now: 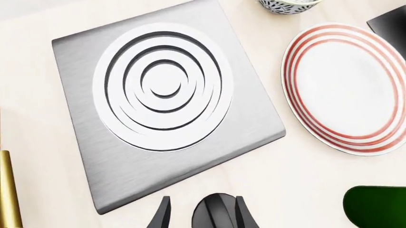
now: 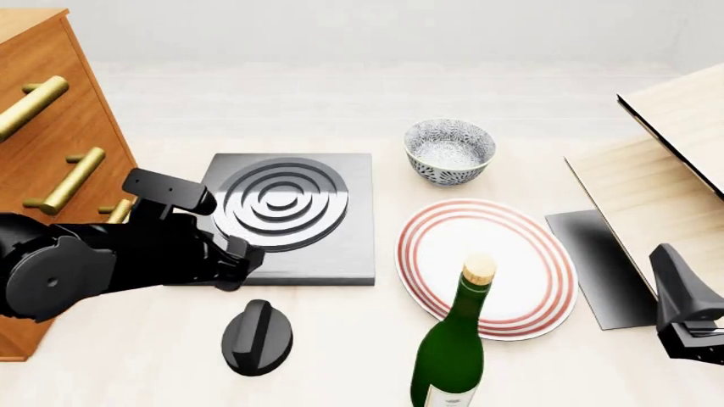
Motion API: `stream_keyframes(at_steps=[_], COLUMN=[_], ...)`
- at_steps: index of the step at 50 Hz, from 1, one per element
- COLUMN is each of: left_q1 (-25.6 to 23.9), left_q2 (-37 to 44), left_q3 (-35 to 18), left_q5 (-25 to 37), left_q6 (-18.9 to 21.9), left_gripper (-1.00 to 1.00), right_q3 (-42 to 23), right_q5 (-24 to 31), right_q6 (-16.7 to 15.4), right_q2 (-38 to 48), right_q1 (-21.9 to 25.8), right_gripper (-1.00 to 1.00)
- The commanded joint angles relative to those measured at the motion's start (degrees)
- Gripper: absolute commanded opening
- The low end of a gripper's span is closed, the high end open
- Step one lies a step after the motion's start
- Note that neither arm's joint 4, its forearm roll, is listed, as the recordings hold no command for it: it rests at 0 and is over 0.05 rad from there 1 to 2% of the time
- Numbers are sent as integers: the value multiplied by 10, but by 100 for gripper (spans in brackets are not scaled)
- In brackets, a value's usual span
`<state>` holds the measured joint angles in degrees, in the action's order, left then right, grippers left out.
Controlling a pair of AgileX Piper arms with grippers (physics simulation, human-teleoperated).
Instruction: Turn on the stove.
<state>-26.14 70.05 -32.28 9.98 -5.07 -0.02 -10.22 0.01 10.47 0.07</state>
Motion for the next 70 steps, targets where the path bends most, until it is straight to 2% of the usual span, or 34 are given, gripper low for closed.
stream_keyframes(at_steps=[1,26,30,44,47,55,70], left_q1=[-5,-21,-16,-11,1,9,-11], left_q2=[30,81,87,100,115,128,148], left_q3=[14,35,37,44,48,51,60], left_q5=[-32,-81,-85,-93,-108,-114,-138], left_q6=[-6,-36,-33,-38,-22,-12,-43], left_gripper=[100,100,100,100,100,100,100], right_q3=[0,0,0,0,0,0,0], right_q5=[0,0,-11,7,9,11,-2], right_q6=[0,0,0,0,0,0,0], right_q2=[0,0,11,-7,-10,-11,2], right_q1=[0,0,0,1,1,1,1], right_gripper=[100,100,100,100,100,100,100])
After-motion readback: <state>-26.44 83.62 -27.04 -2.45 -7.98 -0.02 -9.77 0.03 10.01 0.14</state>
